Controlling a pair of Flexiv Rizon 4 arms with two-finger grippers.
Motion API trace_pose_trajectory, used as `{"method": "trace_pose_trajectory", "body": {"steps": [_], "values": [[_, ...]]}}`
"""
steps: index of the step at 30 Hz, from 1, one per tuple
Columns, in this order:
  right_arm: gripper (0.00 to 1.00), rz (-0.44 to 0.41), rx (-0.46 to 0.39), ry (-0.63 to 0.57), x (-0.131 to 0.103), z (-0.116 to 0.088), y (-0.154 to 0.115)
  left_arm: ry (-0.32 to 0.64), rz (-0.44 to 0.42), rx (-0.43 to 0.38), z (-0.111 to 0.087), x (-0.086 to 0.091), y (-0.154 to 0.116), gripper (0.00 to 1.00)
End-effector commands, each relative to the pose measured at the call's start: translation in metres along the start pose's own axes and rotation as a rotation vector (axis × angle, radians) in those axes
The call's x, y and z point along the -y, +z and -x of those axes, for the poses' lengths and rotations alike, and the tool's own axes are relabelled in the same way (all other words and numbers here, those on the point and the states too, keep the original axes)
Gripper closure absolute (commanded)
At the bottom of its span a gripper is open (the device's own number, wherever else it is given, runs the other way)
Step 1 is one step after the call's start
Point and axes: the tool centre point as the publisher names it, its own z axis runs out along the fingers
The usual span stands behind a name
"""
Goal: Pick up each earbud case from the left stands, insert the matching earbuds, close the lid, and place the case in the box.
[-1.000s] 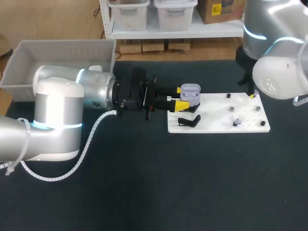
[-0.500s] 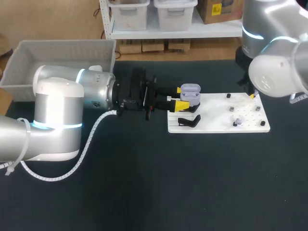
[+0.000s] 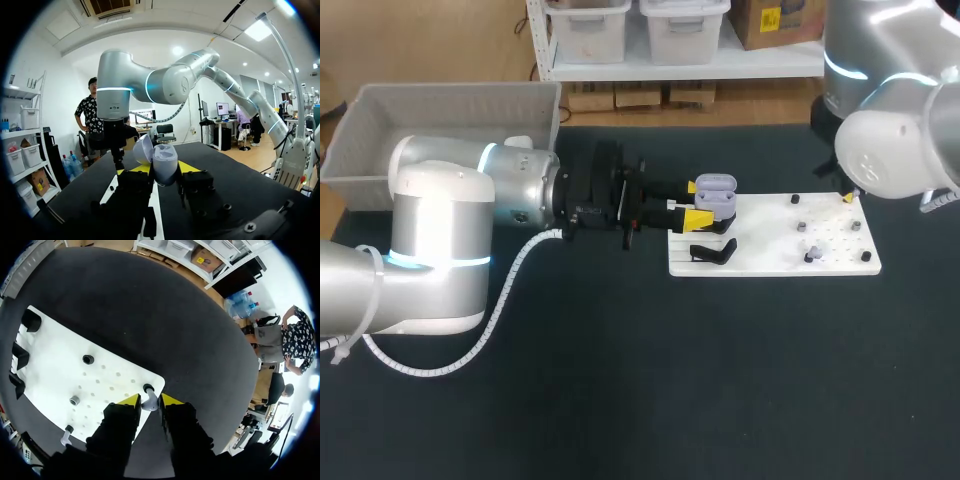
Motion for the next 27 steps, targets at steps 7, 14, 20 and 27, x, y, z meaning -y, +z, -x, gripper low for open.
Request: {"method": "trace_pose_trajectory", "body": {"steps": [7, 14, 20, 27], "values": [[1.00, -0.004, -0.002, 0.000, -0.001, -0.001, -0.002, 0.003, 0.006, 0.001, 0.000, 0.002, 0.000, 1.00], [1.00, -0.046, -0.001, 0.015, -0.001, -0.007, -0.016, 0.003, 0.006, 0.001, 0.000, 0.002, 0.000, 1.00], [1.00, -0.090, -0.018, 0.064, -0.001, -0.018, -0.043, 0.003, 0.006, 0.001, 0.000, 0.002, 0.000, 1.00], [1.00, -0.076, -0.139, 0.222, -0.001, -0.031, -0.083, 0.003, 0.006, 0.001, 0.000, 0.002, 0.000, 1.00]]}}
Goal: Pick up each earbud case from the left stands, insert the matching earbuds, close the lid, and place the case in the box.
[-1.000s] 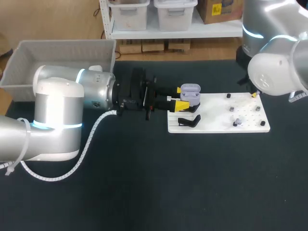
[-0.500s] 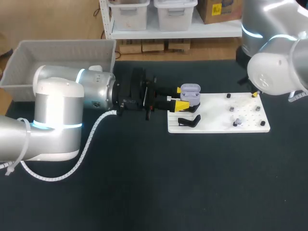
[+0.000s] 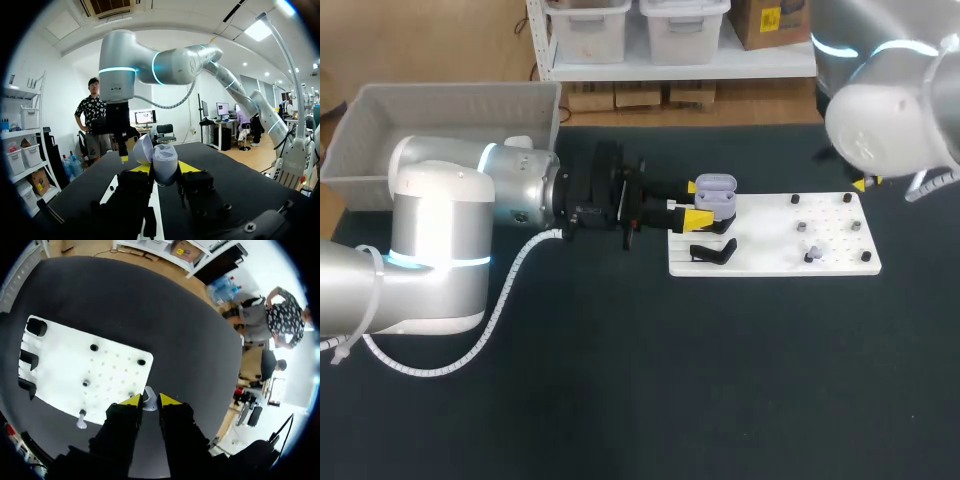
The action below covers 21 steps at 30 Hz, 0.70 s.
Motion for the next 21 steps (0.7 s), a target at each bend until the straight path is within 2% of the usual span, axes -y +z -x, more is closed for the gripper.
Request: {"method": "trace_pose_trajectory", "body": {"steps": [1, 3, 7, 13, 21], "values": [[1.00, 0.010, -0.073, 0.062, 0.003, -0.008, -0.031, 0.003, 0.006, 0.001, 0.000, 0.002, 0.000, 1.00], [1.00, 0.009, -0.114, 0.097, 0.002, -0.013, -0.038, 0.003, 0.006, 0.001, 0.000, 0.002, 0.000, 1.00], [1.00, 0.001, -0.146, 0.155, -0.004, -0.024, -0.052, 0.003, 0.006, 0.001, 0.000, 0.002, 0.000, 1.00], [1.00, 0.038, -0.148, 0.198, -0.013, -0.041, -0.067, 0.003, 0.006, 0.001, 0.000, 0.002, 0.000, 1.00], [1.00, 0.038, -0.148, 0.198, -0.013, -0.041, -0.067, 0.003, 0.006, 0.001, 0.000, 0.002, 0.000, 1.00]]}}
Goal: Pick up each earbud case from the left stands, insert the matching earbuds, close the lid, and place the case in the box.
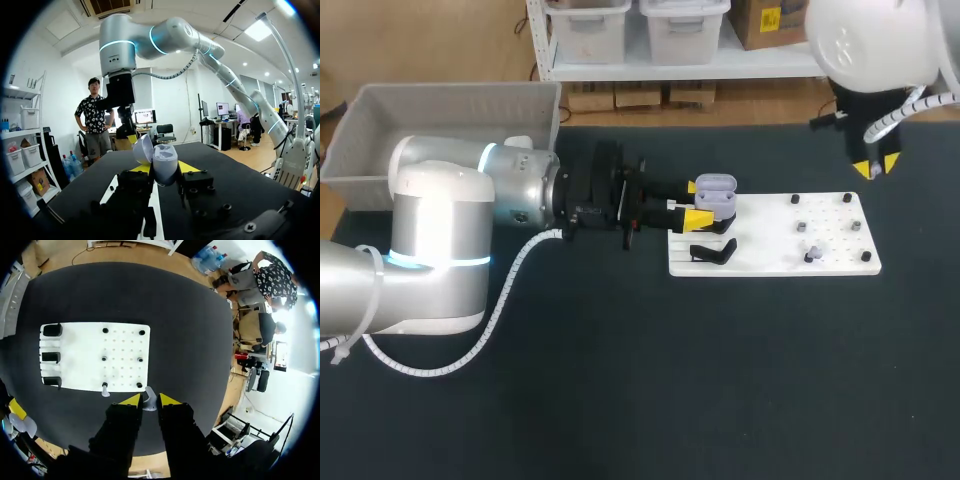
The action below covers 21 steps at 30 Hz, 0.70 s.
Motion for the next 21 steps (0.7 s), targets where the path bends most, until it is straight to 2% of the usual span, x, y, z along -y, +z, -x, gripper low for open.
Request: {"method": "trace_pose_trajectory", "body": {"steps": [1, 14, 17, 21], "values": [[1.00, 0.001, 0.010, 0.001, 0.001, -0.003, 0.002, 0.003, 0.006, 0.001, 0.000, 0.002, 0.000, 1.00], [1.00, 0.001, 0.010, 0.001, 0.001, -0.003, 0.002, 0.005, 0.018, 0.006, -0.001, 0.002, 0.000, 1.00], [1.00, 0.040, 0.039, 0.013, 0.002, -0.012, -0.011, 0.007, 0.034, 0.006, -0.005, 0.000, 0.002, 1.00], [1.00, 0.085, 0.070, 0.001, -0.010, -0.024, -0.026, 0.014, 0.037, 0.000, -0.010, -0.001, 0.009, 1.00]]}}
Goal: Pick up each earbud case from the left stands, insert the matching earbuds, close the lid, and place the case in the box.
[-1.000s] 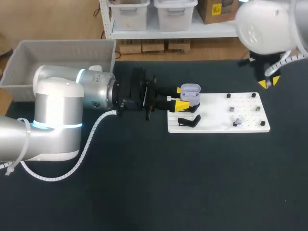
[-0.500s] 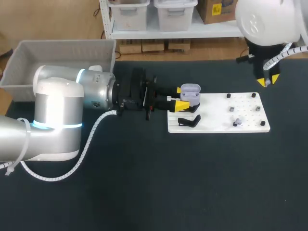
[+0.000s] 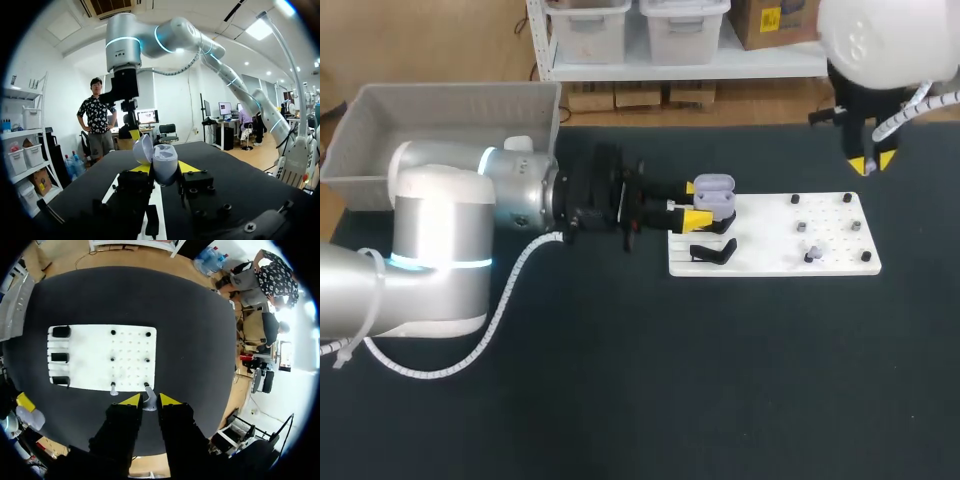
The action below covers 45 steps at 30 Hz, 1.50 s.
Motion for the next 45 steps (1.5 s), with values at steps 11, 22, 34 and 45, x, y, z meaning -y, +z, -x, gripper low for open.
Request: {"method": "trace_pose_trajectory", "body": {"steps": [11, 22, 34, 45], "values": [[1.00, 0.065, -0.035, 0.012, -0.049, -0.042, -0.026, -0.007, -0.003, 0.010, -0.012, 0.000, 0.024, 1.00], [1.00, 0.193, -0.104, 0.129, -0.064, -0.058, -0.044, 0.011, -0.045, -0.001, -0.012, -0.001, 0.038, 1.00], [1.00, 0.193, -0.122, 0.156, -0.084, -0.062, -0.050, 0.008, -0.047, 0.004, -0.016, -0.004, 0.045, 1.00], [1.00, 0.198, -0.132, 0.152, -0.093, -0.063, -0.051, 0.015, -0.040, 0.015, -0.017, -0.005, 0.046, 1.00]]}}
